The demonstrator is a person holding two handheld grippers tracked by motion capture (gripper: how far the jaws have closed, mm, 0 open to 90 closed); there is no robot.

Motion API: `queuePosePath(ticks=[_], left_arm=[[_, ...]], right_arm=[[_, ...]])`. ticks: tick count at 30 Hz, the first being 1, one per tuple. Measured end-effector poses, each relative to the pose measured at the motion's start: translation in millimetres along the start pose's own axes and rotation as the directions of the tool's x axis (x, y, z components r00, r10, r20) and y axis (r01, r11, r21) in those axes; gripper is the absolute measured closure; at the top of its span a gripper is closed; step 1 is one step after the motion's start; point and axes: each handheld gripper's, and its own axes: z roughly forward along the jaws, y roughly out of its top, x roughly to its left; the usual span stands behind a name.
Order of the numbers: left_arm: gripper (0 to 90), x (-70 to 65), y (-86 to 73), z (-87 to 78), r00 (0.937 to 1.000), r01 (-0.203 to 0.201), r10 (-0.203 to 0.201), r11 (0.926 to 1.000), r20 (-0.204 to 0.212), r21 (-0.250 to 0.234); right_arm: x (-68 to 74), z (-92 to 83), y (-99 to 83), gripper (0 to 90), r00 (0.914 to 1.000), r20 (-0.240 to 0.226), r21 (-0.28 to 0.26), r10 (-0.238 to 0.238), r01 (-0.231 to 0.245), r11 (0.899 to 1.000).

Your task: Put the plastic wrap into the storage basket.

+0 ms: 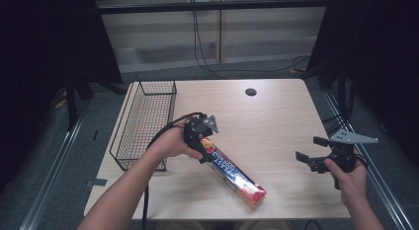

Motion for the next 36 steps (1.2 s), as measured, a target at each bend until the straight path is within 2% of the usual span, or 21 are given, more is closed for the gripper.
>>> queuePosePath(ticks=[1, 3, 5, 9, 12, 15, 20, 24, 28, 31, 32, 36], left_arm=[[1.7, 0.8, 0.7, 1.7, 0.9997, -0.022, 0.022, 0.9997, 0.012, 0.011], [1.7, 0.3, 1.7, 6.7, 0.9995, -0.02, 0.019, 0.9996, 0.025, 0.022], [1.7, -1.1, 3.0, 10.9, 0.9985, -0.041, 0.039, 0.9985, 0.038, 0.036], [1.8, -2.0, 5.6, 17.9, 0.9975, -0.055, 0.053, 0.9969, 0.048, 0.056], [2.2, -2.2, 7.2, 23.0, 0.9966, -0.05, 0.045, 0.9964, 0.069, 0.068], [2.8, -2.5, 9.3, 27.2, 0.9944, -0.07, 0.063, 0.9941, 0.085, 0.083], [3.0, -6.0, 13.3, 32.9, 0.9911, -0.078, 0.068, 0.9934, 0.115, 0.084], [3.0, -6.1, 14.1, 36.2, 0.9872, -0.115, 0.103, 0.9889, 0.121, 0.094], [2.6, -4.8, 13.8, 38.7, 0.9873, -0.108, 0.095, 0.9897, 0.127, 0.095], [2.6, -4.0, 15.1, 40.2, 0.984, -0.133, 0.12, 0.9868, 0.132, 0.092], [2.6, -4.9, 15.1, 41.5, 0.9851, -0.124, 0.111, 0.9877, 0.131, 0.095], [2.5, -5.5, 16.5, 45.6, 0.9835, -0.141, 0.127, 0.9844, 0.129, 0.106]], right_arm=[[-0.1, -0.2, -0.1, 2.8, 1.0, 0.001, 0.001, 0.001, -0.001, 1.0], [-0.4, -0.6, 0.0, 2.8, 1.0, -0.004, -0.003, 0.0, 0.0, 1.0], [-0.1, -1.1, 0.2, 2.8, 0.9998, -0.017, -0.008, -0.002, 0.002, 1.0], [-1.0, -1.4, -0.2, 2.8, 0.9998, -0.022, -0.009, 0.0, 0.0, 1.0], [-1.3, -1.2, -0.5, 2.8, 0.9997, -0.023, -0.005, 0.001, -0.001, 1.0], [-1.5, -1.0, -0.4, 2.8, 0.9994, -0.036, -0.009, -0.002, 0.002, 1.0], [-1.1, -0.3, -0.1, 2.8, 0.9991, -0.042, -0.008, -0.004, 0.004, 1.0], [-0.3, 0.0, -0.2, 2.7, 0.9986, -0.051, -0.004, -0.011, 0.011, 1.0], [0.3, 0.6, 0.2, 2.8, 0.9981, -0.059, -0.004, -0.014, 0.014, 1.0], [-0.1, 0.9, 0.1, 2.8, 0.9981, -0.06, -0.003, -0.013, 0.013, 1.0], [-0.3, 0.8, 0.1, 2.8, 0.9981, -0.061, -0.002, -0.011, 0.011, 1.0], [-0.7, 0.4, -0.2, 2.8, 0.9983, -0.058, -0.002, -0.01, 0.01, 1.0]])
